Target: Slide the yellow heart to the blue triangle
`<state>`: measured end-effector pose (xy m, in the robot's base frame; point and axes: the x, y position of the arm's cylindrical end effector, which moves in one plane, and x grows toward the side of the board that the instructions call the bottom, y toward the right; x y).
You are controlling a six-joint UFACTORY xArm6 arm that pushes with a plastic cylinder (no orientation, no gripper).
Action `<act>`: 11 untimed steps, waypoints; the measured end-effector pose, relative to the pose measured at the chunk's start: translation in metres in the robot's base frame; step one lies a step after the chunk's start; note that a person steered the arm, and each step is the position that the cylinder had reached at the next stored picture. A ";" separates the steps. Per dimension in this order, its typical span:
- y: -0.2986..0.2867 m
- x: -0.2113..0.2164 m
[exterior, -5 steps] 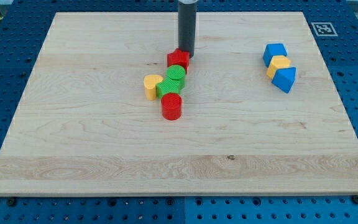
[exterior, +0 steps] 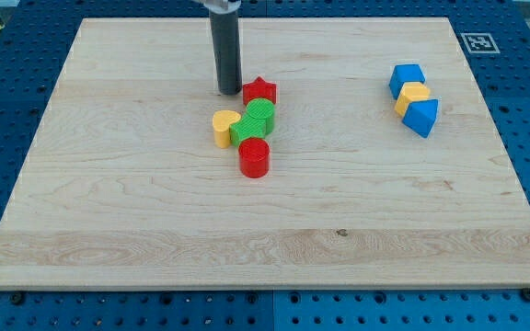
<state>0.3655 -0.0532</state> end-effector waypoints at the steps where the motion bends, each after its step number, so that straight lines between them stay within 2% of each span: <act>1: 0.001 0.025; 5: -0.004 0.088; 7: -0.091 0.090; 8: -0.094 0.110; 10: -0.053 0.101; 11: -0.028 0.116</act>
<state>0.4813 -0.0810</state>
